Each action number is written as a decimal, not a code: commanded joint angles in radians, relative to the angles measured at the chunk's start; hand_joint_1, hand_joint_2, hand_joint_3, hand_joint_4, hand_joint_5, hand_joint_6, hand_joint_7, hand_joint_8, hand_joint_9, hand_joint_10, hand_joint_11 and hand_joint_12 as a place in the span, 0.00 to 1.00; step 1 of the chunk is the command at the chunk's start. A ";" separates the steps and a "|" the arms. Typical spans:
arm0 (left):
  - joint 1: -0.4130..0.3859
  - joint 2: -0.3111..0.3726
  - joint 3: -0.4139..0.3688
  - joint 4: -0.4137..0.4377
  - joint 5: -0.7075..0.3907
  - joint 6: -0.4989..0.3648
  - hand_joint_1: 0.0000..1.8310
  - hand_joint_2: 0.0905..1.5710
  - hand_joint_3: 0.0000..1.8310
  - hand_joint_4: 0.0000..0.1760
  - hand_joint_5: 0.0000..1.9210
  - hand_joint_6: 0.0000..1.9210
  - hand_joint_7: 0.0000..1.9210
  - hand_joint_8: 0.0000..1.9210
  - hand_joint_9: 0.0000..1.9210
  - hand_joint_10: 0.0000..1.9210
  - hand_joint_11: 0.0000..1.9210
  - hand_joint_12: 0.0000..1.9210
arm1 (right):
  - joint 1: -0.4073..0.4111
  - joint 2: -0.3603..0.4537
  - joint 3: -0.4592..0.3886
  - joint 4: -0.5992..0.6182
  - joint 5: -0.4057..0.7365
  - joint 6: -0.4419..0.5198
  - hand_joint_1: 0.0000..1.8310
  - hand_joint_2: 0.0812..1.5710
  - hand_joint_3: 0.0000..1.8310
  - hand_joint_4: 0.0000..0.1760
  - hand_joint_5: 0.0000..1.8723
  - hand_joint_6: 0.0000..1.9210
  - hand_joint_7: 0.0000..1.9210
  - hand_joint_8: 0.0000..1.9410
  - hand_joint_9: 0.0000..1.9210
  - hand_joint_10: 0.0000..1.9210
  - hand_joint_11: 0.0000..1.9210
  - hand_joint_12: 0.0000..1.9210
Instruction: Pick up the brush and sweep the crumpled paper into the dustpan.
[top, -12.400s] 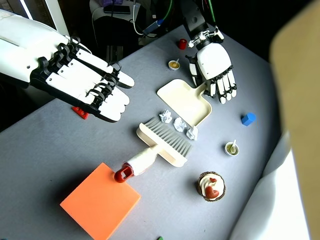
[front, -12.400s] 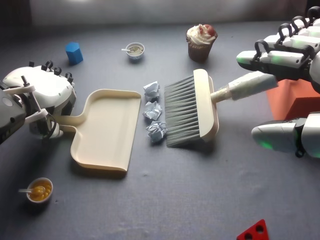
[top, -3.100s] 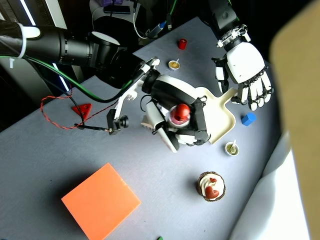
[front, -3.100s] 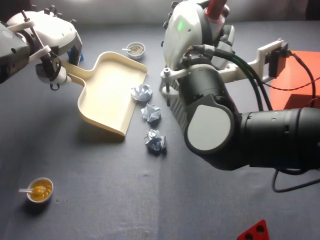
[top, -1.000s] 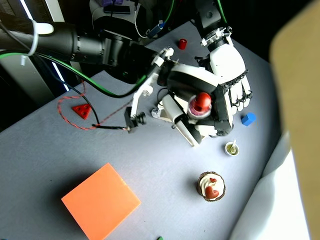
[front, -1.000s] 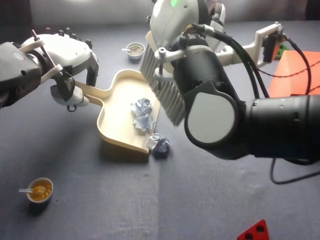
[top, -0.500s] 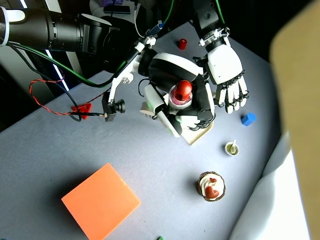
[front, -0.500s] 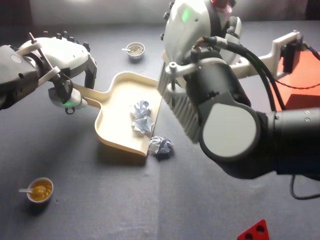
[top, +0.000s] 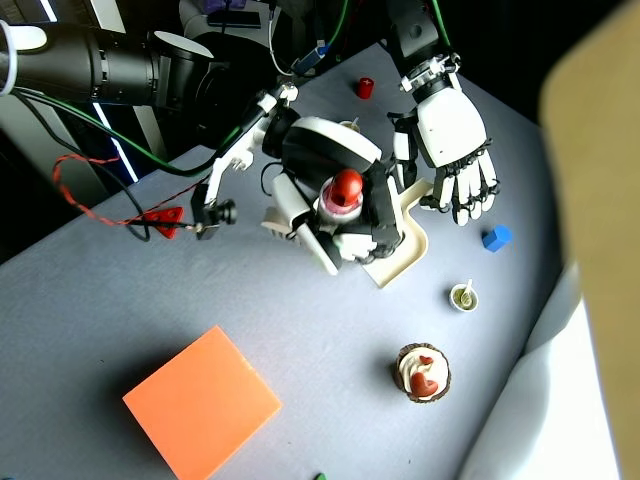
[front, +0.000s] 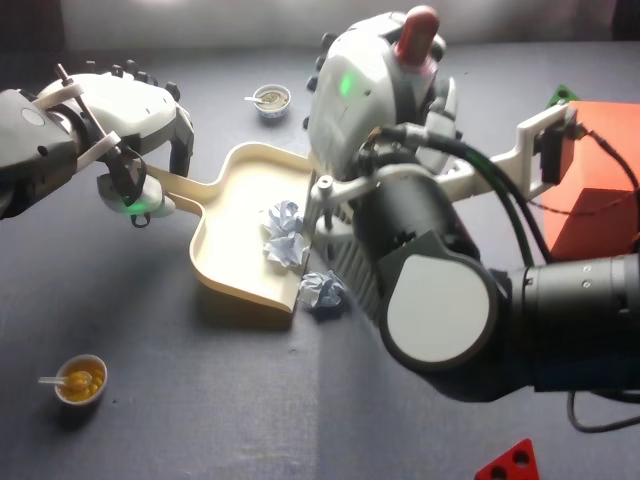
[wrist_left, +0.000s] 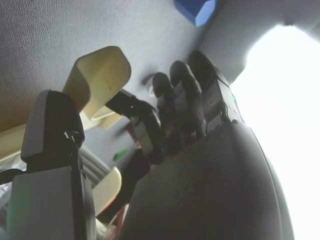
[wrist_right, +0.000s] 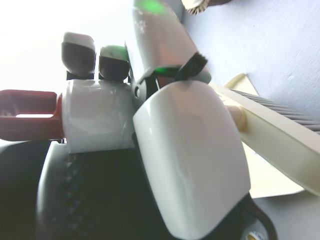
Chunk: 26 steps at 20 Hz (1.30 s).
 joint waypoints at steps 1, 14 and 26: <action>-0.008 0.008 0.001 0.030 -0.077 -0.001 0.62 0.71 0.00 0.00 0.48 0.55 0.18 0.00 0.13 0.00 0.01 0.26 | 0.002 0.004 0.005 -0.105 -0.068 -0.017 0.91 0.74 0.00 1.00 0.55 1.00 0.54 1.00 0.53 1.00 0.49 1.00; -0.008 0.003 0.005 0.044 -0.104 -0.016 0.62 0.72 0.00 0.00 0.47 0.56 0.17 0.00 0.11 0.00 0.00 0.23 | 0.034 -0.108 0.122 -0.122 -0.046 0.039 0.91 0.74 0.00 1.00 0.55 1.00 0.55 1.00 0.57 1.00 0.54 1.00; -0.010 -0.008 0.015 0.048 -0.103 -0.027 0.62 0.72 0.00 0.00 0.47 0.57 0.19 0.00 0.14 0.00 0.02 0.28 | 0.066 -0.176 0.237 -0.153 -0.003 0.113 0.91 0.74 0.00 1.00 0.54 1.00 0.52 1.00 0.54 1.00 0.50 1.00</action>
